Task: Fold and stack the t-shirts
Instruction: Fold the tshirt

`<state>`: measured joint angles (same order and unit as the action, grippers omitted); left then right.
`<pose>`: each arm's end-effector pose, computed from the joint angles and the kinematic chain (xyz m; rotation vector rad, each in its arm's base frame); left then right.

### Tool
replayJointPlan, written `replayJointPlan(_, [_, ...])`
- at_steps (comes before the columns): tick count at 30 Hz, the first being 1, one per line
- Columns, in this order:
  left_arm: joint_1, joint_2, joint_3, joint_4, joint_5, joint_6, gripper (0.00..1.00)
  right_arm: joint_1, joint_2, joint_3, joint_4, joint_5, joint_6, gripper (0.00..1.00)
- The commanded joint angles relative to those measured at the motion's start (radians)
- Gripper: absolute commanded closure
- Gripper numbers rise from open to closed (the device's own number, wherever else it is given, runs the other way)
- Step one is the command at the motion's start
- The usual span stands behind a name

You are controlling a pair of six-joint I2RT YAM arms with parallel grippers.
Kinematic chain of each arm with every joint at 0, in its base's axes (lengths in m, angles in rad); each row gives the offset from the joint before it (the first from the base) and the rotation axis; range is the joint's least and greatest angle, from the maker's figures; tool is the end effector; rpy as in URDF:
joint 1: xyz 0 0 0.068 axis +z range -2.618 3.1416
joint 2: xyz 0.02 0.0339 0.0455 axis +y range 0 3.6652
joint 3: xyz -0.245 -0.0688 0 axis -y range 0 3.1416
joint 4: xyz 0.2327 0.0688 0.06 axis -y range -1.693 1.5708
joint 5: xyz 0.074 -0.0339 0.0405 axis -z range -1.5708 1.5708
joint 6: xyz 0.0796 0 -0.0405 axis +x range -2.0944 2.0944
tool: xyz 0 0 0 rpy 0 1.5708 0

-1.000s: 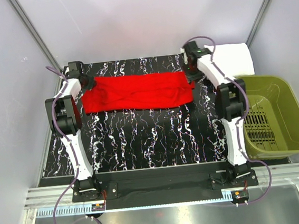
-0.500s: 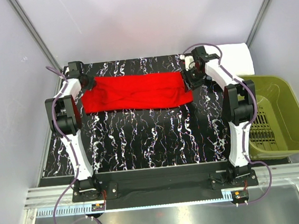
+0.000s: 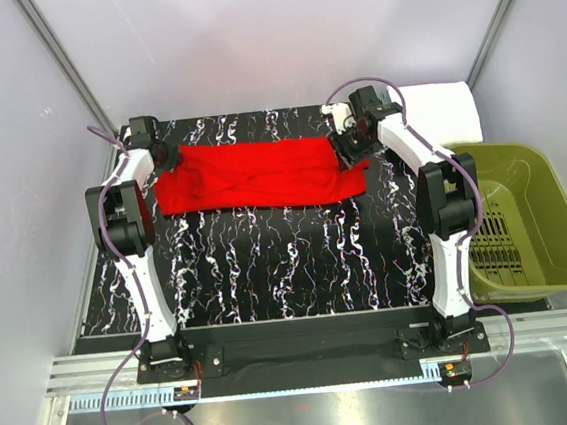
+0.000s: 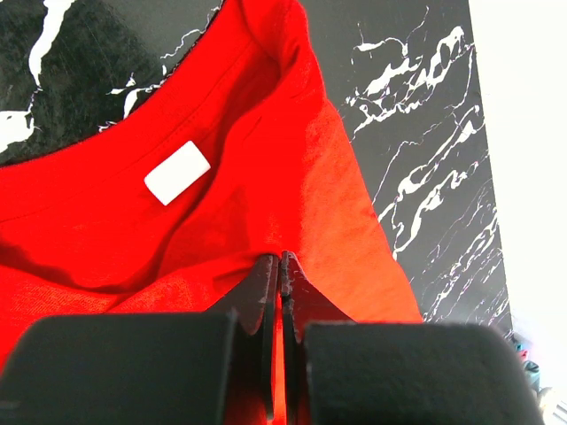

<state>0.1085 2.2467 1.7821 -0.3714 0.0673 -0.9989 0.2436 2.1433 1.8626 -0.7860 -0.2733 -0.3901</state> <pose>0.5086 0.0500 0.1402 -1.2680 2.1118 -0.4831 0.4468 0.1332 0.1807 -0.8989 2.4456 0.3080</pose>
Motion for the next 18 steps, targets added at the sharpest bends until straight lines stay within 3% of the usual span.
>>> replayJointPlan(1, [0.007, -0.047, 0.039, 0.031, 0.006, 0.003, 1.00, 0.011, 0.000, 0.029, 0.025, -0.001, -0.029, 0.50])
replayJointPlan(14, [0.005, -0.053, 0.013, 0.051, 0.025, -0.004, 1.00, 0.025, 0.047, 0.041, 0.027, 0.086, -0.046, 0.53])
replayJointPlan(16, [0.005, -0.055, 0.005, 0.062, 0.028, -0.009, 1.00, 0.023, 0.044, 0.043, 0.042, 0.088, -0.047, 0.63])
replayJointPlan(17, [0.005, -0.055, 0.007, 0.060, 0.028, -0.009, 1.00, 0.023, 0.041, 0.037, 0.051, 0.110, -0.043, 0.86])
replayJointPlan(18, [0.003, -0.058, 0.005, 0.054, 0.034, -0.009, 1.00, 0.023, 0.040, 0.035, 0.066, 0.124, -0.039, 0.96])
